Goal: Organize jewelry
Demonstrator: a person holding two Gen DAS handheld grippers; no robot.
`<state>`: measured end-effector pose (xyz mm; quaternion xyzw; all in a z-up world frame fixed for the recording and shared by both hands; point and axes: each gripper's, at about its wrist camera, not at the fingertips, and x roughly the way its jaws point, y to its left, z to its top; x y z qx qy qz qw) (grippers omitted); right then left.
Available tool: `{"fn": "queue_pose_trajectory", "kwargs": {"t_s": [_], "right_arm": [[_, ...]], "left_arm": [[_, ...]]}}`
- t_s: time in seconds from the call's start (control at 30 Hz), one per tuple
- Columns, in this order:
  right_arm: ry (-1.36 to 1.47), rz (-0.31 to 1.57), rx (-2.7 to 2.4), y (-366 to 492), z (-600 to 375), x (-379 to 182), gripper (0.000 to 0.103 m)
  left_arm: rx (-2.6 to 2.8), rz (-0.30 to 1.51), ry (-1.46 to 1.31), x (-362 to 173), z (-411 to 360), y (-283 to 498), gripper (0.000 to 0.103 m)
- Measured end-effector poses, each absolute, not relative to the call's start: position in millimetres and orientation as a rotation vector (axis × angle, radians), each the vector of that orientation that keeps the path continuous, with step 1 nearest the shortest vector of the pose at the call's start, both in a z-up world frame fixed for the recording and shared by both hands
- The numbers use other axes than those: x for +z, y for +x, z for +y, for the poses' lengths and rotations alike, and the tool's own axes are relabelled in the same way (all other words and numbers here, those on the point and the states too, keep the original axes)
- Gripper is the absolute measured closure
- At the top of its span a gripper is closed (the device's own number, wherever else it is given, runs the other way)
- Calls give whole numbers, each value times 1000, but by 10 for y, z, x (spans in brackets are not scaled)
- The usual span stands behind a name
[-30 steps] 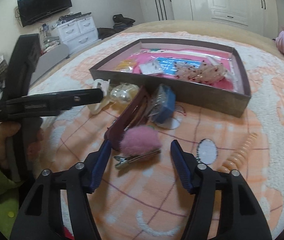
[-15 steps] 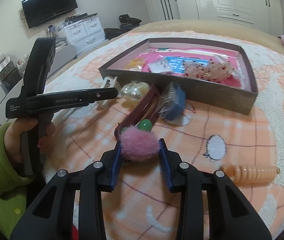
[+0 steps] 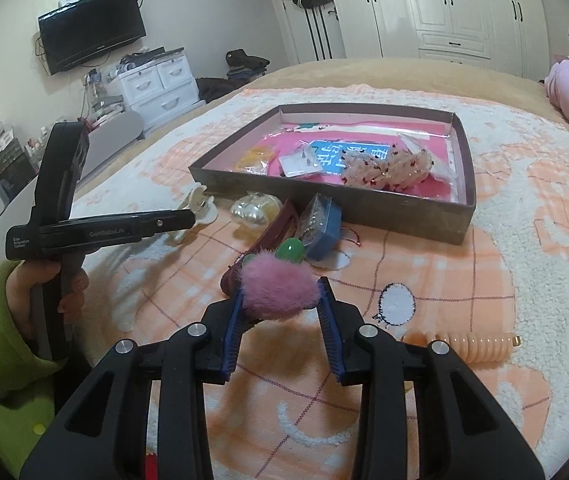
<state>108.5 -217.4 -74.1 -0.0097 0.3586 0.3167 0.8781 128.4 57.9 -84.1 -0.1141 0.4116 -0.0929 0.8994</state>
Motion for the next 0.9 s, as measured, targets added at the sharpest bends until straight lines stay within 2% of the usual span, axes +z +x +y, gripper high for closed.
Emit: {"fn": "queue_pose_trajectory", "kwargs": {"t_s": [0.9], "right_arm": [[-1,662,677,1056,-2116,-411,70]], "left_arm": [[-205,652,-213,-146,655,1032,77]]}}
